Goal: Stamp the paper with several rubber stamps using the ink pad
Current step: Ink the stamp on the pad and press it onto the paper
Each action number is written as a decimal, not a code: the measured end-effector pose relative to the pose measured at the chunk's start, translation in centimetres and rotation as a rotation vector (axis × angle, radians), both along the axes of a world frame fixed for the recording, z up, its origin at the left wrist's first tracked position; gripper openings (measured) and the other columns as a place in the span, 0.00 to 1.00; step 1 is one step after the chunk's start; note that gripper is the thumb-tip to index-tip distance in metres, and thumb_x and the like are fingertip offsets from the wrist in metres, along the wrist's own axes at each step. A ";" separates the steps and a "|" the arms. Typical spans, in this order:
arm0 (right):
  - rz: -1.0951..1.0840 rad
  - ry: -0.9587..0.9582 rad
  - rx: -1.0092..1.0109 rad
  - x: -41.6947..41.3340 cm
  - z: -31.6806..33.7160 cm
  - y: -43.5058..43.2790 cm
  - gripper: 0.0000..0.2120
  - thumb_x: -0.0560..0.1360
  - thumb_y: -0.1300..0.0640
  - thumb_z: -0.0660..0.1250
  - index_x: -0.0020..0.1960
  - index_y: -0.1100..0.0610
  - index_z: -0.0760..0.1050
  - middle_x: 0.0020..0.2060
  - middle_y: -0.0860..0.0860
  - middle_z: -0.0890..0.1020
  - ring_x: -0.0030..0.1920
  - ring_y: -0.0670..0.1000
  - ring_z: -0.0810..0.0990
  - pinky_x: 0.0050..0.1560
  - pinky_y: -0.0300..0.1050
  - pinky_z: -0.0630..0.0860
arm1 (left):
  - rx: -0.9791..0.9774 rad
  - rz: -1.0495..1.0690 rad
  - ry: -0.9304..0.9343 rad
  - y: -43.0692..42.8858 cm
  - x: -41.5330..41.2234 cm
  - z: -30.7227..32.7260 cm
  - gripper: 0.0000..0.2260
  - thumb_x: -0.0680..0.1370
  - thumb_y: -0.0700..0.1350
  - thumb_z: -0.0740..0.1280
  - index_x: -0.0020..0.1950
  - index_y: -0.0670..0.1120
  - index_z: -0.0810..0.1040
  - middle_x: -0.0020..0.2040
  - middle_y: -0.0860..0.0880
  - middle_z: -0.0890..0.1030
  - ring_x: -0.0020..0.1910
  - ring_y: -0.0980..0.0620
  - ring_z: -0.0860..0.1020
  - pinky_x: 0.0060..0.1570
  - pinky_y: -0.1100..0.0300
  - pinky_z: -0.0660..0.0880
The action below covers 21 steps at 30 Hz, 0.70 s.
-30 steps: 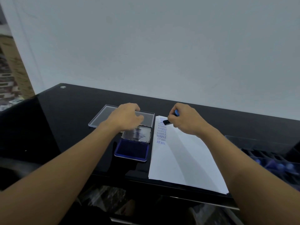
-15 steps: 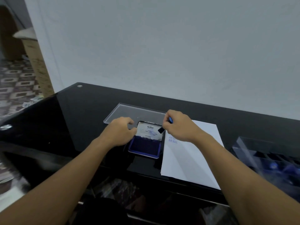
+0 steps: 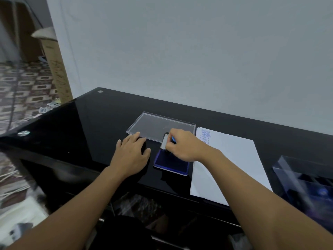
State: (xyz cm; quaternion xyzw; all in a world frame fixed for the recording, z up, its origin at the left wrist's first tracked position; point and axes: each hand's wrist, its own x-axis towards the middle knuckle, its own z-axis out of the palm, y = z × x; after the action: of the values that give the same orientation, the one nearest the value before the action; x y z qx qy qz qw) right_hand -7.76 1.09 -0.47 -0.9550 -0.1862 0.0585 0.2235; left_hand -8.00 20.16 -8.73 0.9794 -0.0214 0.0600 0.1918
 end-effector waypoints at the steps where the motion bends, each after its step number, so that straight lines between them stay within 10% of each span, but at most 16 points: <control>1: 0.006 0.001 -0.015 0.1 -0.1 0.2 0.05 0.79 0.54 0.61 0.45 0.51 0.69 0.45 0.50 0.78 0.42 0.48 0.76 0.37 0.43 0.71 | 0.004 -0.001 -0.004 -0.1 0.0 -0.1 0.23 0.83 0.56 0.57 0.77 0.49 0.67 0.81 0.48 0.57 0.79 0.47 0.56 0.77 0.41 0.50; 21: 0.030 -0.041 -0.213 0.0 -1.1 2.6 0.09 0.79 0.50 0.61 0.53 0.56 0.71 0.47 0.54 0.77 0.45 0.54 0.76 0.41 0.47 0.70 | 0.042 -0.004 -0.028 -0.1 -0.4 -0.5 0.22 0.83 0.56 0.54 0.75 0.50 0.67 0.82 0.47 0.56 0.79 0.47 0.56 0.77 0.42 0.50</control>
State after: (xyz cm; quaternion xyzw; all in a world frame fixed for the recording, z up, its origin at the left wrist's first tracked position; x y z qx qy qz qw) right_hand -7.79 3.66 -1.58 -0.9714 -0.1979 0.0618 0.1161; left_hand -8.36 20.10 -9.24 0.9822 -0.0273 0.0730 0.1709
